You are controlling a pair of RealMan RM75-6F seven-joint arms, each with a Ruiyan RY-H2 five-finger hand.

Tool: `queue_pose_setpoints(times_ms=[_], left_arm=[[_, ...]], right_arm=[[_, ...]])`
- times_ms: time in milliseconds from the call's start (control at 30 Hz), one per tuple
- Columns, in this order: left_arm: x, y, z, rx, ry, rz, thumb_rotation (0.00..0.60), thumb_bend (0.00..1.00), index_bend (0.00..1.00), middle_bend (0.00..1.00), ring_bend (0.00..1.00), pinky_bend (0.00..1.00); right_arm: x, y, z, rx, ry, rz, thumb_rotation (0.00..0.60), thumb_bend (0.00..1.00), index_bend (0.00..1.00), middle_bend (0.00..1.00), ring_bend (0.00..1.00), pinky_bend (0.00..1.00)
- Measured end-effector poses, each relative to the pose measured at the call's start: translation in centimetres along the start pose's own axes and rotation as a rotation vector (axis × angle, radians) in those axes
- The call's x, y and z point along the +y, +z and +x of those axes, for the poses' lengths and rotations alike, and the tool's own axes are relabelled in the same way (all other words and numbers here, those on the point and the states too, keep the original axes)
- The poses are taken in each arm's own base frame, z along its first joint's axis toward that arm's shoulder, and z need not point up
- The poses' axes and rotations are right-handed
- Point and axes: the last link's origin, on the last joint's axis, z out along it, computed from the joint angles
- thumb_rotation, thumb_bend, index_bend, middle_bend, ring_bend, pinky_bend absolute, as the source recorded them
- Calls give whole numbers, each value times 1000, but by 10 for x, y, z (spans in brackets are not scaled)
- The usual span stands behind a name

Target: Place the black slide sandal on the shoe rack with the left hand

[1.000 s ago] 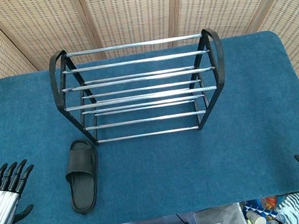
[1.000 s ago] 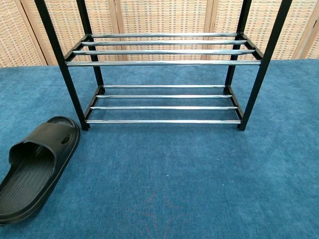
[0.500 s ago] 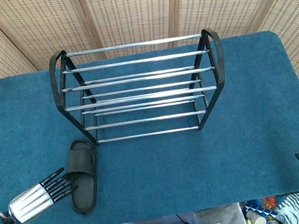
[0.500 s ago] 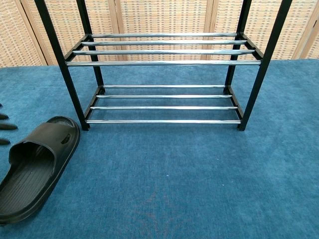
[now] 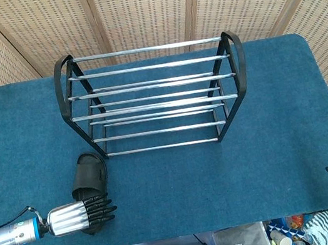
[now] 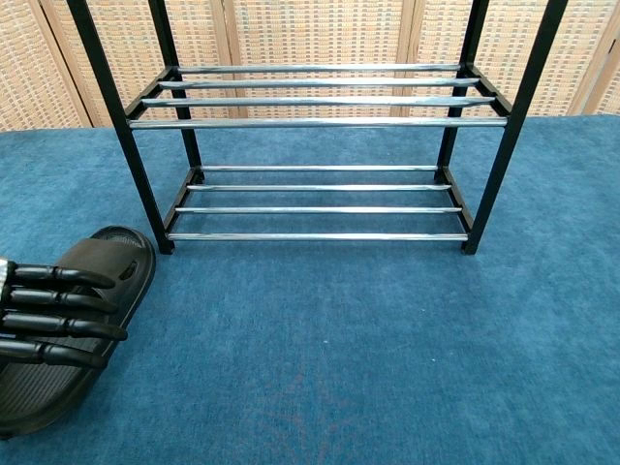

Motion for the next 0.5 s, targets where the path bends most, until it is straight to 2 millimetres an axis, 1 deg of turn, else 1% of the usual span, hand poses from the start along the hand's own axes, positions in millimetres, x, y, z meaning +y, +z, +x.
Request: queue_pose_setpoints(times_ms=[333,500], left_arm=[[-7,23,-6,-74,31,-56,600,144,0,0,0,27],[-10,24,-5,-86,35,-68,600,144,0,0,0,47]], right_arm=[[8,4,1,-7,8,-34,600,0,0,0,0,0],[10,5,0,-10,9,-44,600,0,0,0,0,0]])
